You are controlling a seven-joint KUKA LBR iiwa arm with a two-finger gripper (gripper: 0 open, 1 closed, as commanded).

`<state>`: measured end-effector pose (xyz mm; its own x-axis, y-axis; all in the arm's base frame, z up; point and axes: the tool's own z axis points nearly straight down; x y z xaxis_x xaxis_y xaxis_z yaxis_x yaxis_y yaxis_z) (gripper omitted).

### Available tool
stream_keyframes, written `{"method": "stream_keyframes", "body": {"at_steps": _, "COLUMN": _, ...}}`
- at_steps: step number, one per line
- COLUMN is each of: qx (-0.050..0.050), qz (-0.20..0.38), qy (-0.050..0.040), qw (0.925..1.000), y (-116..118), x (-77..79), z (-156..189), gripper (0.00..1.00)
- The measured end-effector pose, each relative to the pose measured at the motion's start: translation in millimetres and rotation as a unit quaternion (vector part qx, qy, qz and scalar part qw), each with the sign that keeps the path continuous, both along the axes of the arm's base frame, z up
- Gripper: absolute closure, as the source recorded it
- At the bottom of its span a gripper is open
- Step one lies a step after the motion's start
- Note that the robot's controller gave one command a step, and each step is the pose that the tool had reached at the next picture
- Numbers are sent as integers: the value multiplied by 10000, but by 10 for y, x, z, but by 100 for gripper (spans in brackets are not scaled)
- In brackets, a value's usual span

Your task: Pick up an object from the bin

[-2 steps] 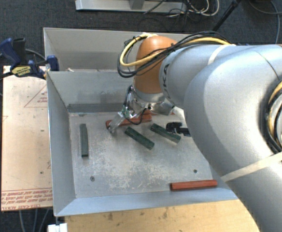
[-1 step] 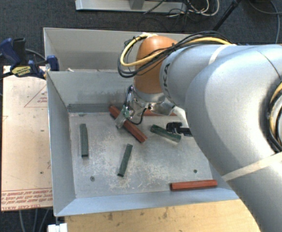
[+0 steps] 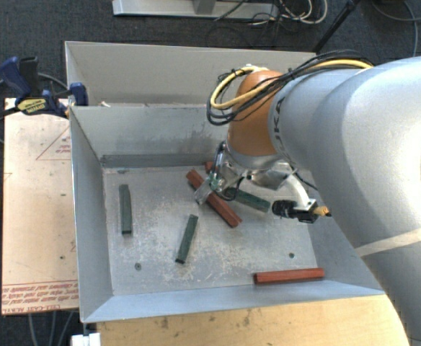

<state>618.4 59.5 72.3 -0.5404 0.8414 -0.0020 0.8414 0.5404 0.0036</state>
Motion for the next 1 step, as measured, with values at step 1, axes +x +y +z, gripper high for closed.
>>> {"method": "stream_keyframes", "body": {"at_steps": 1, "qx": -4, "qz": -138, "qy": -24, "qw": 9999, "y": -356, "x": -123, "z": 1322, "gripper": 100}}
